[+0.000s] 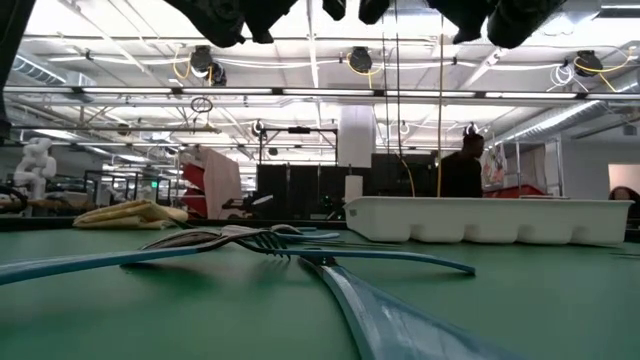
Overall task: Sort silverware
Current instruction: Put the blue fork into the silverware organizer
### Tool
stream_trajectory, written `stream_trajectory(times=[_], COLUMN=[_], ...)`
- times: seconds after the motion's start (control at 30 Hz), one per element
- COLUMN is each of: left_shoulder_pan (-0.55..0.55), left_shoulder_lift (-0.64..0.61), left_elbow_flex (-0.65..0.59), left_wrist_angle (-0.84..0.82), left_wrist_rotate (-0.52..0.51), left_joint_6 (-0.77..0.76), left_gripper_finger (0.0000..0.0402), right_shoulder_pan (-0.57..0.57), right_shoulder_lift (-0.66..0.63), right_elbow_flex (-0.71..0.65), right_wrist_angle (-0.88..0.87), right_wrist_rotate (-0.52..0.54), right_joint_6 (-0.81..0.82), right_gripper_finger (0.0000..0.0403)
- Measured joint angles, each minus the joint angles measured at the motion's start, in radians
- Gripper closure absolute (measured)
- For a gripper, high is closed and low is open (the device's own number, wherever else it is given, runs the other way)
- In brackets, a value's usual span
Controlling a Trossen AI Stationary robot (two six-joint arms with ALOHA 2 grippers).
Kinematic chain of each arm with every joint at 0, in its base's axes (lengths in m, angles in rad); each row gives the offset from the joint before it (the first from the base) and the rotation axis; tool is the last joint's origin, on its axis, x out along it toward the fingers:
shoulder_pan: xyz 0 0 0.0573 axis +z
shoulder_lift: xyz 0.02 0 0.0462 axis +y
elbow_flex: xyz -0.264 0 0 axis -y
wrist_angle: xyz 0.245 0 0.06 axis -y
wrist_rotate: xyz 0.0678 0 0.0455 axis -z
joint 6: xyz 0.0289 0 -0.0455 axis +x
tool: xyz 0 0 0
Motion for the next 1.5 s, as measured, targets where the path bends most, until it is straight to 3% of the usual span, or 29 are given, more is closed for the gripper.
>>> stream_trajectory(times=[0.3,0.63,1.07,1.5], left_shoulder_pan=[-0.027,-0.029,-0.006,-0.012], left_shoulder_lift=[0.0,0.0,0.0,-0.001], left_elbow_flex=[0.0,0.0,0.0,0.0], left_wrist_angle=[0.002,-0.011,-0.054,-0.092], left_wrist_rotate=[0.052,0.019,0.042,0.027], left_joint_6=[0.001,0.057,-0.003,-0.003], left_gripper_finger=[0.0292,0.0292,0.0292,0.0292], right_shoulder_pan=[-0.044,-0.069,-0.065,-0.067], right_shoulder_lift=[0.081,0.115,0.118,0.117], right_elbow_flex=[0.063,0.081,0.081,0.08], right_wrist_angle=[-0.001,0.001,0.063,-0.033], right_wrist_rotate=[-0.113,-0.191,-0.204,-0.252], right_joint_6=[0.023,0.082,0.085,0.073], right_gripper_finger=[0.0403,0.0402,0.0402,0.0402])
